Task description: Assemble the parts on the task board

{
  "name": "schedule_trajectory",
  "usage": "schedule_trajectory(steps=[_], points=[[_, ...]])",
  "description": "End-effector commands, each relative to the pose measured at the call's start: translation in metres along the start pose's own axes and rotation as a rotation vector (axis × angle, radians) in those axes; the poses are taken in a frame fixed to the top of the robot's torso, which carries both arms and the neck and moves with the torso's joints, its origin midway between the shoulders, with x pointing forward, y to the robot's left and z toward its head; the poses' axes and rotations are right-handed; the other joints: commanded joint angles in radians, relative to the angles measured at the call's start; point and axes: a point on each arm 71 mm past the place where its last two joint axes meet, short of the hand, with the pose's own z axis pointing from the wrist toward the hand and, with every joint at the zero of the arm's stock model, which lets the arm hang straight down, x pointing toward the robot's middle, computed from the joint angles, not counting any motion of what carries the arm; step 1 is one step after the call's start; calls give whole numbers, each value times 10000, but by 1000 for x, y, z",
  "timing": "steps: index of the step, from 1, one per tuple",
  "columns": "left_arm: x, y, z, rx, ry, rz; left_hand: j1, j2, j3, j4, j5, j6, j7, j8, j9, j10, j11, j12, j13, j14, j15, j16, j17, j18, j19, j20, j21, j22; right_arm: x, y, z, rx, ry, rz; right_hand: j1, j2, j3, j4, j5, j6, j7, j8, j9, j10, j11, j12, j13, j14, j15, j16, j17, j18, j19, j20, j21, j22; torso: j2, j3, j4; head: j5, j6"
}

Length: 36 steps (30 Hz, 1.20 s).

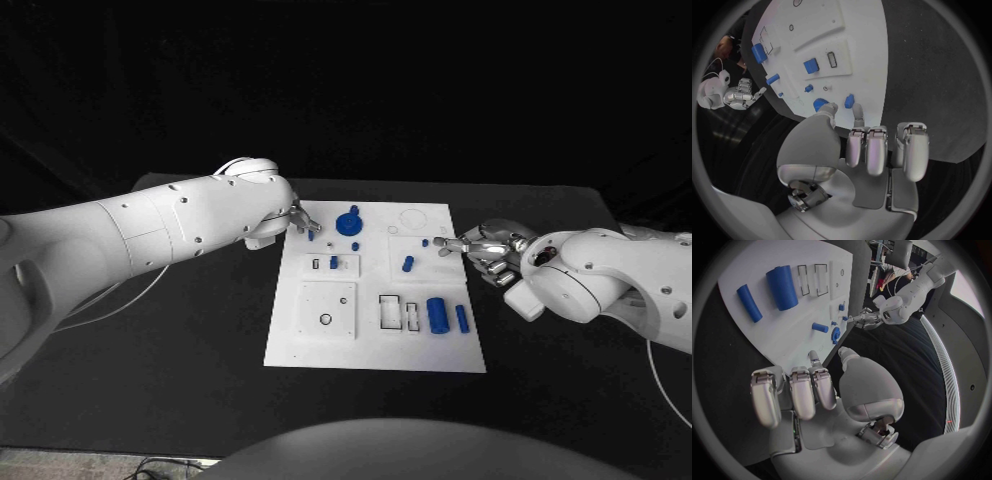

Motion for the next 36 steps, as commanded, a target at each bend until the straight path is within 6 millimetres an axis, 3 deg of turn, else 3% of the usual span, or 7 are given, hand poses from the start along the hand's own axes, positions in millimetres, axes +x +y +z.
schedule_trajectory(steps=[1, 15, 36], points=[[1, -1, -1, 36, 32, 140, -91, 24, -46, 19, -41, 31, 15, -35, -17, 1058, -12, 25, 2635, 1076, -42, 25, 2631, -74, 1034, -22, 24, 2635, 1, -1, 0, 14, 90, -114, 95, 50, -83, 4, 41, -83, 6, 44, -8, 1038, 73, 39, 2633, 1042, 53, 41, 2634, -68, 1066, 74, 45, 2627, -3, -5, -7, -15, -21], [0, -3, 3, 23, 131, 180, -111, 22, -68, 20, -187, 11, 37, -58, -35, 1058, 8, 25, 2635, 1076, -31, 25, 2631, -74, 1034, -24, 24, 2635, 3, 0, 1, 3, 136, -127, 95, 50, -83, 4, 41, -83, 6, 44, -8, 1038, 73, 39, 2633, 1042, 53, 41, 2634, -68, 1066, 74, 45, 2627, -13, 9, -5, -11, 16], [6, -4, 8, 41, 287, 144, -52, 124, -17, 14, -268, -56, 60, -123, -82, 1058, 31, 25, 2635, 1076, -12, 25, 2631, -74, 1034, -25, 24, 2635, 5, 2, 2, -53, 146, -127, 95, 50, -83, 4, 41, -83, 6, 44, -8, 1038, 73, 39, 2633, 1042, 53, 41, 2634, -68, 1066, 74, 45, 2627, 7, -3, -4, -16, 84]])
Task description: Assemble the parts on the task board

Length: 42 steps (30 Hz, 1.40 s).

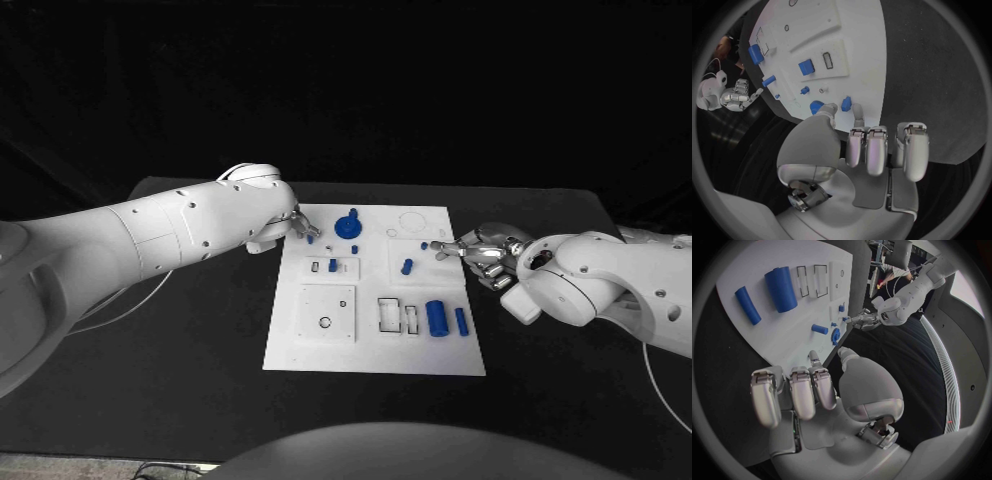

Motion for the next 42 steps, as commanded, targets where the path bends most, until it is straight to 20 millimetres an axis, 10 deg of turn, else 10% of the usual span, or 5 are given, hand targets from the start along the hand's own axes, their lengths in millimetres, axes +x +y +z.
schedule_trajectory(steps=[1, 23, 30, 42], points=[[3, -3, 0, 231, 141, 42, -10, 86, 12, -14, -49, -20, 23, -28, -15, 1057, 31, 25, 2635, 1076, -11, 25, 2634, -74, 1034, -25, 24, 2634, 1, 0, 0, -46, 78, -107, 58, 13, -83, 4, 37, -83, 6, 45, -8, 1038, 73, 39, 2634, 1042, 53, 41, 2635, -68, 1066, 74, 45, 2631, 5, -4, 7, 6, -2], [5, -6, 1, 381, 224, -17, 586, 435, 369, -23, -58, -46, 4, -105, -109, 1057, 19, 25, 2635, 1076, -6, 25, 2634, -74, 1034, -23, 24, 2634, 1, 0, 0, -12, 87, -109, 58, 13, -83, 4, 37, -83, 6, 45, -8, 1038, 73, 39, 2634, 1042, 53, 41, 2635, -68, 1066, 74, 45, 2631, -1, 0, 6, -16, -58], [5, -6, 1, 446, 273, -69, 928, 428, 629, -15, 845, -57, -12, -115, -140, 1057, 6, 25, 2635, 1076, -24, 25, 2634, -74, 1034, -36, 24, 2634, 1, 0, 0, 0, 78, -107, 85, 24, -103, 5, 55, -90, 14, 61, -7, 1038, 80, 39, 2634, 1042, 60, 41, 2635, -68, 1066, 80, 45, 2631, -3, 0, 1, -20, -77], [6, -6, 2, 453, 406, -107, 1117, 435, 819, -20, 1190, -63, -31, -94, -133, 1057, -10, 25, 2635, 1076, -33, 25, 2634, -74, 1034, -44, 24, 2634, 1, -1, 0, 23, 54, -114, 91, 28, -105, 5, 58, -91, 16, 65, -6, 1038, 81, 39, 2634, 1042, 61, 41, 2635, -68, 1066, 81, 45, 2631, -8, 5, 0, -29, -93]])
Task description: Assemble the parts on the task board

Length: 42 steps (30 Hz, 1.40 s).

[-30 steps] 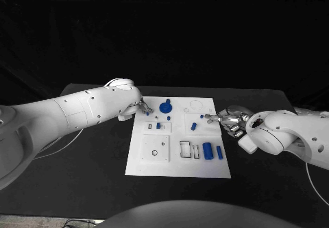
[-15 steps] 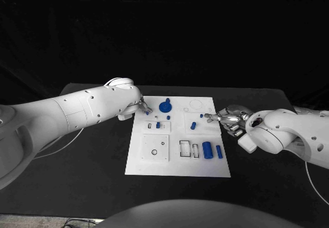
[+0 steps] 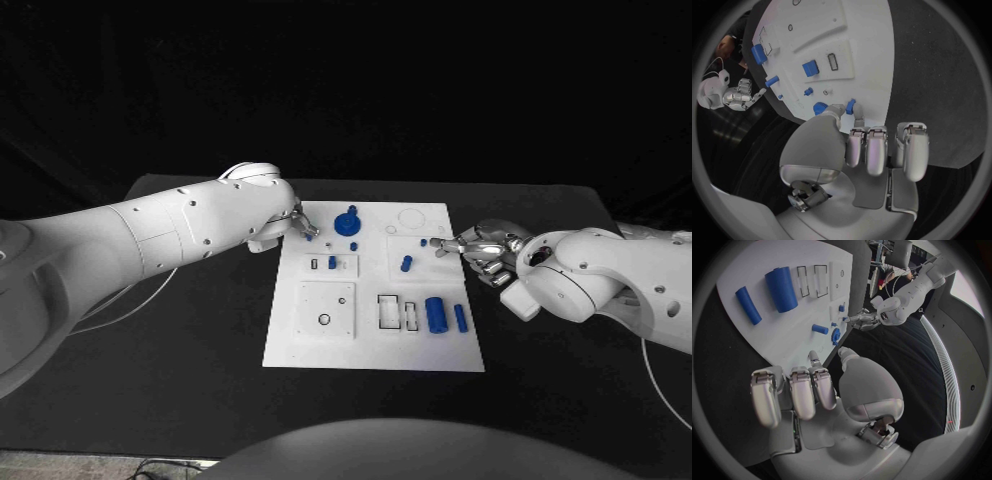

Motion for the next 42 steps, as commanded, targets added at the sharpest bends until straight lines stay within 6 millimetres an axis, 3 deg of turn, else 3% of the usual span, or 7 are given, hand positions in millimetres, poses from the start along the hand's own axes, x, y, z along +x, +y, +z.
schedule_trajectory(steps=[1, 5, 9, 10, 12, 31, 42], points=[[2, -3, 0, 155, 224, 29, 228, -43, 170, 11, 334, -67, -34, -3, 7, 1058, -13, 25, 2635, 1076, -37, 25, 2635, -74, 1034, -48, 24, 2634, 1, 0, 0, 3, 62, -118, 91, 28, -38, 9, 59, -57, -18, 65, -6, 1038, 81, 39, 2635, 1042, 61, 41, 2630, -68, 1066, 81, 45, 2635, -2, -2, 0, -5, -3], [1, -3, 0, 154, 222, 20, 356, -85, 346, 12, 791, -55, -44, 42, 33, 1058, -23, 25, 2635, 1076, -48, 25, 2635, -74, 1034, -55, 24, 2634, 1, 0, 0, 18, 52, -123, 91, 28, -38, 9, 59, -57, -18, 65, -6, 1038, 81, 39, 2635, 1042, 61, 41, 2630, -68, 1066, 81, 45, 2635, 0, -5, -6, -9, 1], [1, -3, 0, 160, 238, -14, 511, -94, 508, -2, 955, -30, -65, 86, 58, 1058, -38, 25, 2635, 1076, -59, 25, 2635, -74, 1034, -63, 24, 2634, 1, 0, 0, 24, 38, -124, 91, 28, -38, 9, 59, -57, -18, 65, -6, 1038, 81, 39, 2635, 1042, 61, 41, 2630, -68, 1066, 81, 45, 2635, 0, -7, -3, -12, -18], [1, -3, 0, 162, 244, -30, 718, -112, 655, -10, 1227, -35, -84, 119, 87, 1058, -50, 25, 2635, 1076, -72, 25, 2635, -74, 1034, -69, 24, 2634, 1, 0, 0, 25, 34, -124, 91, 28, -38, 9, 59, -57, -18, 65, -6, 1038, 81, 39, 2635, 1042, 61, 41, 2630, -68, 1066, 81, 45, 2635, 0, -7, -3, -12, -18], [2, -3, 0, 174, 246, -53, 925, -165, 803, -17, 1416, -52, -81, 162, 129, 1058, -55, 25, 2635, 1076, -84, 25, 2635, -74, 1034, -77, 24, 2634, 0, 0, 0, 27, 28, -125, 91, 28, -38, 9, 59, -57, -18, 65, -6, 1038, 81, 39, 2635, 1042, 61, 41, 2630, -68, 1066, 81, 45, 2635, 5, -8, 2, -17, -5], [-2, 5, -5, 606, -224, -495, 1139, -365, 956, -20, 1272, 35, -109, 347, 265, 1058, -72, 25, 2635, 1076, -101, 25, 2635, -74, 1034, -97, 24, 2634, -1, -2, 0, 55, -44, -134, 101, 33, -41, 8, 63, -59, -16, 70, -6, 1038, 84, 39, 2635, 1042, 63, 41, 2630, -68, 1066, 83, 45, 2635, -10, 2, 15, -69, -32], [-18, 11, -21, 774, -249, -551, 1169, -568, 916, -12, 1245, 60, -125, 381, 287, 1058, -92, 25, 2635, 1076, -111, 25, 2635, -74, 1034, -105, 24, 2634, -2, -2, 1, 90, -70, -131, 101, 33, -41, 8, 63, -59, -16, 70, -6, 1038, 84, 39, 2635, 1042, 63, 41, 2630, -68, 1066, 83, 45, 2635, -9, -1, 7, -55, -64]])
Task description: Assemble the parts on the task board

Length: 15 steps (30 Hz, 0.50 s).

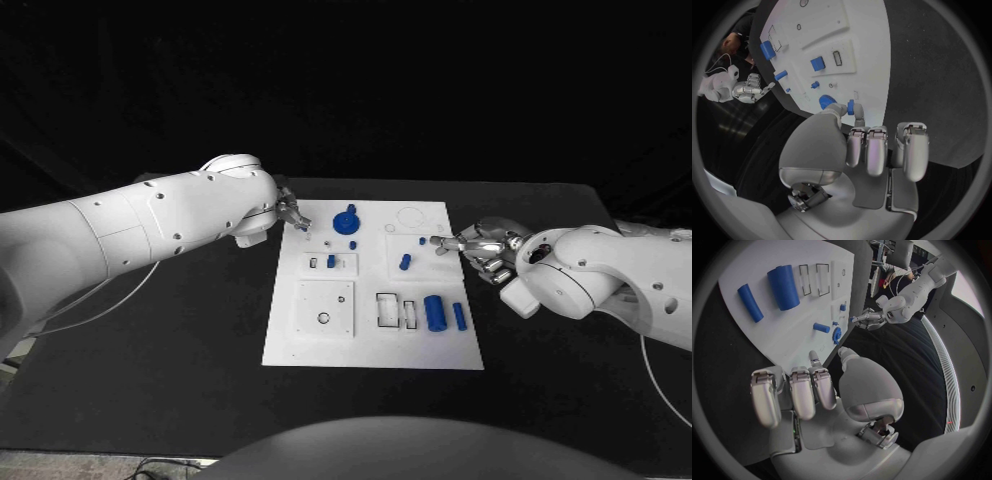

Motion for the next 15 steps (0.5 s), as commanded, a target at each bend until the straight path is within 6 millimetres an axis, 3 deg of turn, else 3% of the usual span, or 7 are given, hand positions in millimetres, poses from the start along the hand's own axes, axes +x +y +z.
schedule_trajectory(steps=[1, 15], points=[[-3, -2, -5, 142, 91, -36, -29, -117, 19, -15, -55, 31, -30, 54, 2, 1058, -92, 25, 2635, 1039, -75, 25, 2628, -75, 1071, -68, 24, 2634, 0, -1, 0, 16, 8, -102, 101, 34, -44, 11, 64, -59, -16, 70, -6, 1038, 84, 40, 2631, 1042, 63, 41, 2634, -68, 1066, 83, 45, 2631, 0, 1, -1, 2, -18], [3, 3, -20, 175, 1043, -110, -98, -247, -43, 8, -74, 27, -21, 39, -15, 1058, -89, 25, 2635, 1039, -80, 25, 2628, -75, 1071, -74, 24, 2634, 0, -1, 0, 37, -14, -93, 119, 45, -51, 10, 73, -60, -11, 81, -5, 1038, 88, 40, 2631, 1042, 67, 41, 2634, -68, 1066, 86, 45, 2631, 10, -2, -5, 16, -76]])
